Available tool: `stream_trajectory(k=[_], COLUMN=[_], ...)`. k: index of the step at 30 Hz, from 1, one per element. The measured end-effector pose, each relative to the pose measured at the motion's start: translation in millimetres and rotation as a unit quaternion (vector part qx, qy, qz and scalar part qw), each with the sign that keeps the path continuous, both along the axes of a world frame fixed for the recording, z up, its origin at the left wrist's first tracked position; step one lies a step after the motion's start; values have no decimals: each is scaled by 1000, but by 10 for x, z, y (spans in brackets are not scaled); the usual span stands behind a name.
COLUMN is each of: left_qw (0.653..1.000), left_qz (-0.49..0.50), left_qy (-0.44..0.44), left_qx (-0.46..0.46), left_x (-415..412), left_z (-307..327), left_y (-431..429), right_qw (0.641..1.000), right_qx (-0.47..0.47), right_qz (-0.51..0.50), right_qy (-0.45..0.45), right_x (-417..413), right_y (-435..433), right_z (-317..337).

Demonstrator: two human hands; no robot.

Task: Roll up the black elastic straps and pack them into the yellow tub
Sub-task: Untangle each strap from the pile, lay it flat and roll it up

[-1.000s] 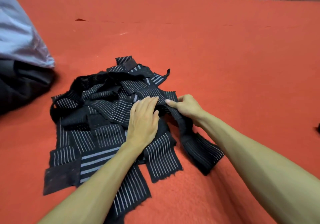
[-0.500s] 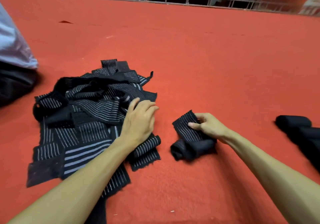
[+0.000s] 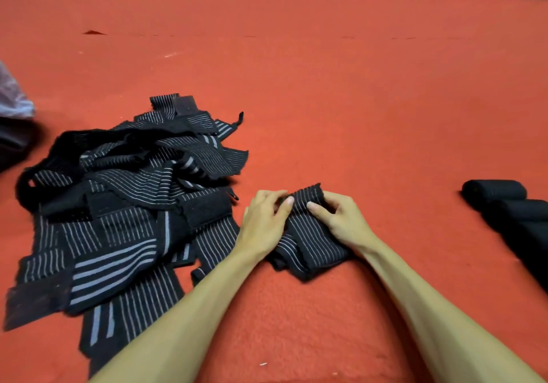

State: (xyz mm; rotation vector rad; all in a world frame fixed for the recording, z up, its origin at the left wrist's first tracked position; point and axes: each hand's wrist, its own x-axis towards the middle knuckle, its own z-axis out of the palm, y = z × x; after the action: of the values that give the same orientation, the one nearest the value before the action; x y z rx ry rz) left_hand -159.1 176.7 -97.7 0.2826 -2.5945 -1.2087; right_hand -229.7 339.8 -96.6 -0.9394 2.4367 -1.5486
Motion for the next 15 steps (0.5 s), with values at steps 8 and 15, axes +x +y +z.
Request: stream_trajectory(k=[8,15], left_qw=[988,970], left_qz=[76,38], left_qy=[113,238], left_qx=[74,-20], left_x=[34,180], left_z=[7,68], left_y=[42,142], right_qw=[991,991], right_qx=[-72,-41], right_qz=[-107,-104], right_qy=[-45,-78], right_x=[-70,99], right_y=[38,-10], right_z=[-85,150])
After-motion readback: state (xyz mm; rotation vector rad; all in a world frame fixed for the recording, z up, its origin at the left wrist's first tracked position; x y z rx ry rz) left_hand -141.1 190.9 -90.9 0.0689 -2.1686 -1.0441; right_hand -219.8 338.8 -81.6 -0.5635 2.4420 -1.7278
